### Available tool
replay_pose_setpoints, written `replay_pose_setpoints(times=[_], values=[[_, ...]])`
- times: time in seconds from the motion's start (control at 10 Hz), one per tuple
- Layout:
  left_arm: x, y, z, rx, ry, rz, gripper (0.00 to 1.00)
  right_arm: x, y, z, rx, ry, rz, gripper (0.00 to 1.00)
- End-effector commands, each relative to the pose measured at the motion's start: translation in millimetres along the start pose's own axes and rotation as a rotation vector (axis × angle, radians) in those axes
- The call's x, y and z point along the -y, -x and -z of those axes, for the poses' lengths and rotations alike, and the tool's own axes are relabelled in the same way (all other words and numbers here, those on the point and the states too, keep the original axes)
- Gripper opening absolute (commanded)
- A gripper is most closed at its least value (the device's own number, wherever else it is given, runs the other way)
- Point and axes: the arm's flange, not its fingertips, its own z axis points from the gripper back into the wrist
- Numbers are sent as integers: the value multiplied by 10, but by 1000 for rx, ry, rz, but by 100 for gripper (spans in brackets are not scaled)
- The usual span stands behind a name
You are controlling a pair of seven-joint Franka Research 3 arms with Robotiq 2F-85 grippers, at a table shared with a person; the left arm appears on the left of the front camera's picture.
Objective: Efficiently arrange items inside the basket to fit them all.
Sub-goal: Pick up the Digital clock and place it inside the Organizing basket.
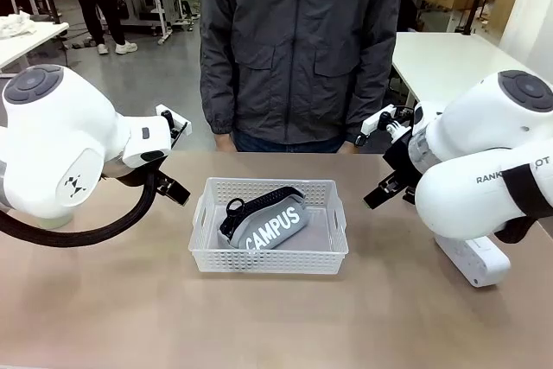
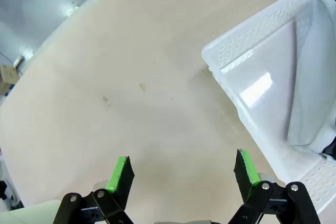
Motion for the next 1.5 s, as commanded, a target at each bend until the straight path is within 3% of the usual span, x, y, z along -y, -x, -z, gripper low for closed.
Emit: replay_pose_setpoints(times=[0.0,1.1,1.2,1.4], values=[[0,-1,-1,0,0,1,100,1,0,-1,0,0,1,100],[0,-1,-1,0,0,1,100,0,0,0,0,0,0,100],[0,0,0,0,0,0,100,17,-6,-46,-12,-59,6,100],[-10,-13,-440,45,258,-28,100,163,38,-390,-28,-288,56,100]])
